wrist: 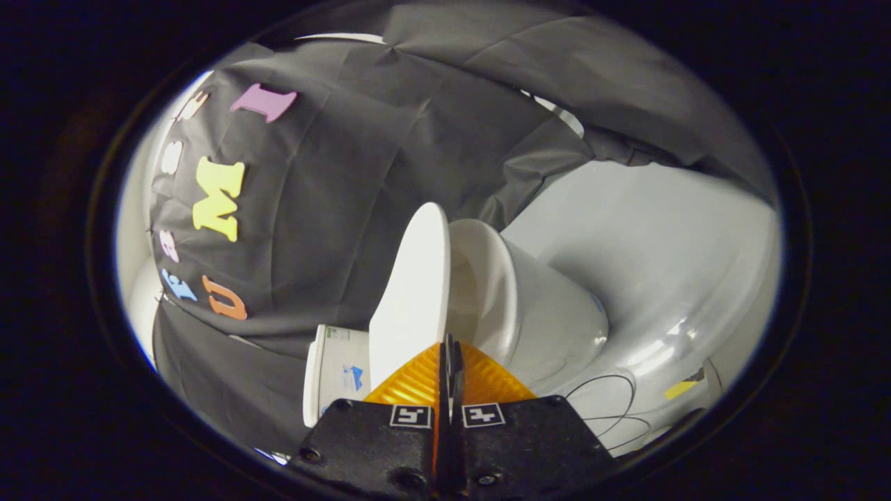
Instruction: Open the toilet lid.
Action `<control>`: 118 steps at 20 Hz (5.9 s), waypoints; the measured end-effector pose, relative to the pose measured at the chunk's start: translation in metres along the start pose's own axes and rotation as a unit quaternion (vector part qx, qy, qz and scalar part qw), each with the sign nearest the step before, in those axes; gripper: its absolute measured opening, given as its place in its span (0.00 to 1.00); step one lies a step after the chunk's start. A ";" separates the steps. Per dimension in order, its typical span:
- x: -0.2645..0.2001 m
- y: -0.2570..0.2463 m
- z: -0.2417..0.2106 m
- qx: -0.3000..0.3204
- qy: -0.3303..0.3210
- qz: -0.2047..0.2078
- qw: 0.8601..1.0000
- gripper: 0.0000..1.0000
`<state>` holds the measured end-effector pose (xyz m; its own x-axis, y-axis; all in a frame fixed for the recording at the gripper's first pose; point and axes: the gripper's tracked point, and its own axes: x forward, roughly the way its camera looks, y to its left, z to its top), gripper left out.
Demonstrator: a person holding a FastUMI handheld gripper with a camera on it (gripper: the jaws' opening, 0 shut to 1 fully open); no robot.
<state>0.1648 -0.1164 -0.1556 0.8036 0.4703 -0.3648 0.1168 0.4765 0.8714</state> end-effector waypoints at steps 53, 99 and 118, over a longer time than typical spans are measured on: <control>-0.026 0.310 -0.079 -0.318 -0.071 -0.008 0.946 0.03; 0.055 0.467 -0.247 -0.534 -0.114 -0.075 0.835 0.04; 0.069 0.515 -0.309 -0.629 -0.131 -0.050 0.764 0.74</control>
<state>0.1004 0.3912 0.1668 0.9361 0.2976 -0.1873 -0.3355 0.9152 -0.2231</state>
